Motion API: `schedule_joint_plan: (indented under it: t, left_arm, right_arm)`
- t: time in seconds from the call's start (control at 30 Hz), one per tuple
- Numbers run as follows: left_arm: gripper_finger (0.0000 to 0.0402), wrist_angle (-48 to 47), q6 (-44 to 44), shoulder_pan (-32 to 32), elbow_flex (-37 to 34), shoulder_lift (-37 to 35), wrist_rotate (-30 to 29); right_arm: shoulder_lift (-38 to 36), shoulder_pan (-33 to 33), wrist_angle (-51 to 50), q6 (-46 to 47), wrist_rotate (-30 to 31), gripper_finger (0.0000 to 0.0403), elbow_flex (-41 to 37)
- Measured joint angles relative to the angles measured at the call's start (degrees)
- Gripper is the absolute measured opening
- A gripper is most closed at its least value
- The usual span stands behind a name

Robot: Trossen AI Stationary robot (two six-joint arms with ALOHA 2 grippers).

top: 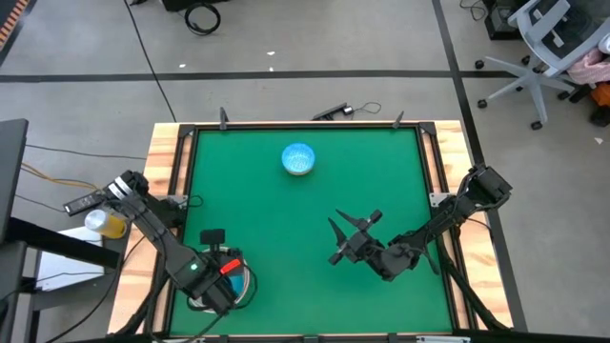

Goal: Nest bowls inside each other
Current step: Stack the blue bowl on top of the gray bowl, then stack the blue patterned bowl on top of the blue bowl

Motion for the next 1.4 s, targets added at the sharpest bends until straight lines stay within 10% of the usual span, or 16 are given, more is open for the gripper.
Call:
schedule_joint_plan:
  t: [0.9,1.2,1.4]
  left_arm:
    - [0.0012,21.1,-7.8,2.2,-28.3,-17.1,5.4]
    - [0.0122,21.0,-11.1,4.0,-26.9,-22.9,5.3]
    - [0.0213,17.1,-16.8,4.7,-25.6,-22.9,10.2]
  right_arm:
    - [0.0,-2.3,-7.1,2.9,0.2,0.0140,0.0]
    - [0.1,-17.7,-30.0,34.7,-37.0,0.0140,0.0]
    - [0.1,-28.4,-31.8,29.3,-46.2,0.0140,0.1]
